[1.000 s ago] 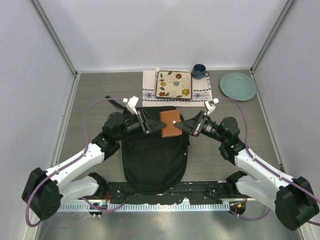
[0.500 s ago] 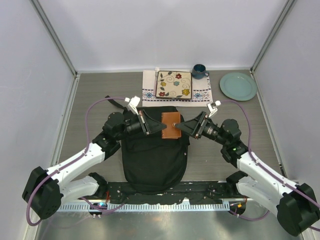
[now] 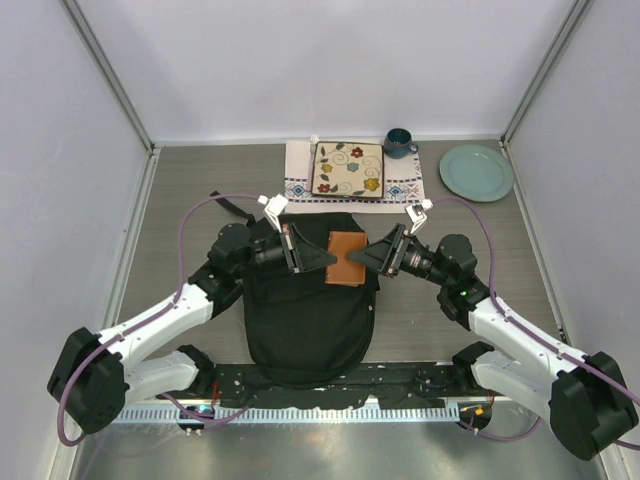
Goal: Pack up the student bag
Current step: Place the personal item in the student bag.
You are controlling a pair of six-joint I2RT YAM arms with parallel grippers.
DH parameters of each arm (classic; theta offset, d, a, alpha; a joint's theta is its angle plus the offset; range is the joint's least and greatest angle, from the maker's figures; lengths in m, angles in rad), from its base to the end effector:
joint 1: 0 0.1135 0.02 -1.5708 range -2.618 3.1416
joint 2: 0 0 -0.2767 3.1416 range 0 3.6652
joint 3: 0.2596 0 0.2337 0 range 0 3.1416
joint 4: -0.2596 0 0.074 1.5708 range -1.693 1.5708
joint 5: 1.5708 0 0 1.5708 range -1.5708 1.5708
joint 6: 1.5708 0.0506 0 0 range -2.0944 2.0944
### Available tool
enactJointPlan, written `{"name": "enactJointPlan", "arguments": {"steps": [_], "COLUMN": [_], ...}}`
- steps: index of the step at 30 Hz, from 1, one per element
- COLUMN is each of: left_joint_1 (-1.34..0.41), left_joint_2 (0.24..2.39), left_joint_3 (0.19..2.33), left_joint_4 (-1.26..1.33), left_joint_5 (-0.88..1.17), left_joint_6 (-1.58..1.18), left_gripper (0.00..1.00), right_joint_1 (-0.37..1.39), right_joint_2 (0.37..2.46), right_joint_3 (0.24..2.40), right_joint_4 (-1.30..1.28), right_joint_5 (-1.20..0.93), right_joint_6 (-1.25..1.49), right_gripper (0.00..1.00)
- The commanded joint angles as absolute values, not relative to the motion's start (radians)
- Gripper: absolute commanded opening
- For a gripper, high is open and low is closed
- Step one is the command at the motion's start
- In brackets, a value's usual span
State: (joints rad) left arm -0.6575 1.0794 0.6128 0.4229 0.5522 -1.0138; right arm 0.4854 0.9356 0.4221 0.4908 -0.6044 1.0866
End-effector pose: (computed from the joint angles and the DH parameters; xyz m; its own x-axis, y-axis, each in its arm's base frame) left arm 0.1699 -0.1647 0.3043 -0.8120 -0.2860 -0.5087 0.4650 0.2096 -0.8601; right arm 0.1614 0.1176 0.2749 -0.7939 0.4046 -0.4540 -0.3948 0.2248 0.8908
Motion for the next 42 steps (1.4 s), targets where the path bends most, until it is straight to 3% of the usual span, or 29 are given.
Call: {"name": "enactJointPlan", "arguments": {"steps": [1,4,5,6,7,10,14,16,19,28,42], "left_joint_1": [-0.660,-0.660,-0.661,-0.661,-0.661,-0.660,-0.661,-0.661,-0.660,-0.678,-0.753], "left_joint_2": [1.106,1.108,1.103,1.101,1.097,1.051,0.991,1.006,1.090,1.357,1.448], "left_joint_3": [0.640,0.637,0.635,0.635,0.638,0.676,0.770,0.839,0.928,1.072,1.058], "left_joint_4": [0.525,0.519,0.514,0.502,0.451,0.244,-0.136,-0.311,-0.452,-0.618,-0.637], "left_joint_5": [0.617,0.609,0.604,0.583,0.571,0.464,0.156,-0.023,-0.115,-0.132,-0.078], "left_joint_6": [-1.022,-1.025,-1.023,-1.013,-1.000,-0.909,-0.767,-0.697,-0.638,-0.646,-0.574], "left_gripper": [0.00,0.01,0.06,0.17,0.41,0.67,0.88,0.89,0.89,0.75,0.71], "right_joint_1": [0.491,0.491,0.491,0.492,0.492,0.491,0.492,0.491,0.489,0.491,0.489], "right_joint_2": [0.943,0.931,0.931,0.928,0.916,0.865,0.773,0.747,0.718,0.704,0.712], "right_joint_3": [0.445,0.433,0.430,0.428,0.425,0.433,0.491,0.502,0.508,0.492,0.482], "right_joint_4": [0.686,0.703,0.706,0.703,0.696,0.541,0.202,0.091,0.041,0.041,0.055], "right_joint_5": [-0.678,-0.681,-0.686,-0.683,-0.670,-0.589,-0.396,-0.313,-0.282,-0.282,-0.301], "right_joint_6": [1.140,1.150,1.154,1.154,1.155,1.073,0.919,0.882,0.874,0.894,0.896], "right_gripper": [0.52,0.23,0.09,0.03,0.00,0.00,0.00,0.00,0.00,0.00,0.00]}}
